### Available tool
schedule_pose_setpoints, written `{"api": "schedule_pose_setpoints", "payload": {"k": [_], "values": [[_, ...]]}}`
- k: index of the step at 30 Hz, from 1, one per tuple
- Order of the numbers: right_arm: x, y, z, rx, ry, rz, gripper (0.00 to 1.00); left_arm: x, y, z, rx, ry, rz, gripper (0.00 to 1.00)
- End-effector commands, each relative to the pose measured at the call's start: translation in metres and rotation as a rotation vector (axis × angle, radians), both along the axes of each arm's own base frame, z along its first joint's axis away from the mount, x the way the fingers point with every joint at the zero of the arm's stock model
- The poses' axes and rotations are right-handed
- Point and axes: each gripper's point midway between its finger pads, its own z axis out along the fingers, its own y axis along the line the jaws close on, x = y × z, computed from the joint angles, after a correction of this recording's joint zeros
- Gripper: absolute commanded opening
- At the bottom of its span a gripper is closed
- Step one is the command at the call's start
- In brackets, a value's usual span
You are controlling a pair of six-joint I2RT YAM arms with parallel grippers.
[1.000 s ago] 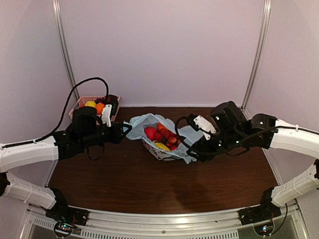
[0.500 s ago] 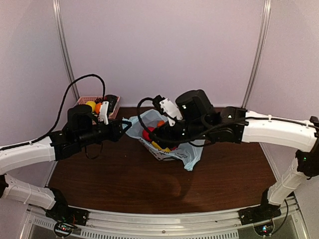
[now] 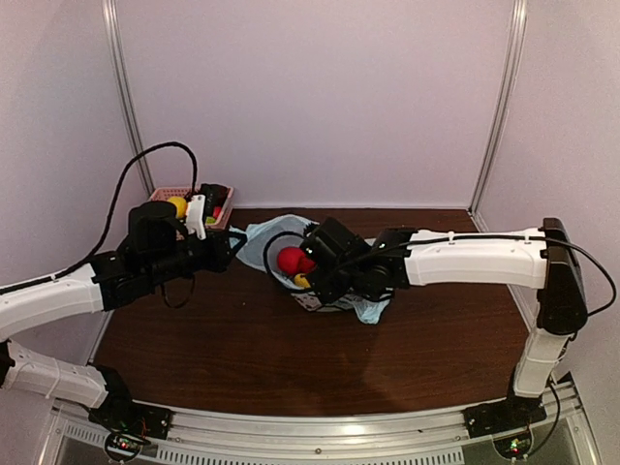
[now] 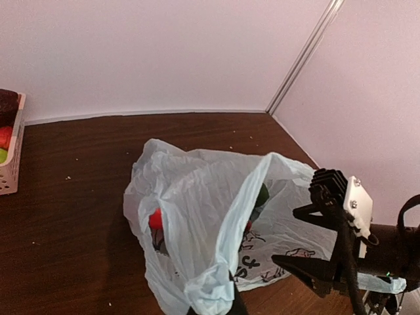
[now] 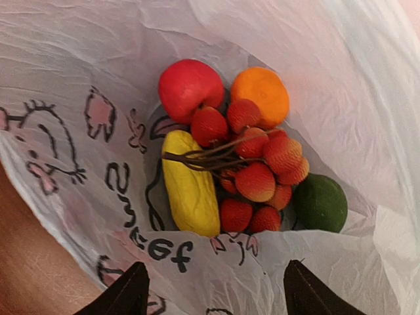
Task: Untie the knot of the plastic bag and take out the fruit
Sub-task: Adjust the bag opening for the takeout bag.
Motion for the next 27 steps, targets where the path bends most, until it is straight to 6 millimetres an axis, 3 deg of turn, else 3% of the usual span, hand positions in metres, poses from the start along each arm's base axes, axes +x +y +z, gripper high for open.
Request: {"api": "schedule_pose_setpoints", "payload": {"k": [1,8,11,13,16,19,22,27], "values": [[0.012,-0.069,-0.007,-0.125,-0.032,-0.16,0.8,0.012,0.023,0.02,0.007,-0.041,0.102,0.0],[0.001,-0.151,-0.024,-0.238,-0.006,-0.283,0.95,0.02,0.052,0.014,0.047,-0.017,0.166,0.0],[-0.004,-0.167,-0.022,-0.222,0.001,-0.306,0.98,0.021,0.053,0.017,0.046,-0.03,0.152,0.0],[-0.006,-0.165,-0.018,-0.196,0.007,-0.291,0.98,0.019,0.044,0.02,0.036,-0.048,0.104,0.0],[-0.009,-0.139,-0.009,-0.097,0.037,-0.185,0.98,0.015,0.023,0.025,0.001,-0.069,-0.009,0.0],[-0.022,-0.092,0.01,0.032,0.062,0.014,0.98,0.014,0.009,0.03,-0.016,-0.079,-0.08,0.0],[-0.04,-0.046,0.041,0.139,0.04,0.196,0.99,0.016,0.004,0.031,-0.017,-0.077,-0.097,0.0],[-0.061,0.008,0.089,0.268,-0.008,0.406,0.98,0.016,0.003,0.035,-0.025,-0.083,-0.101,0.0]]}}
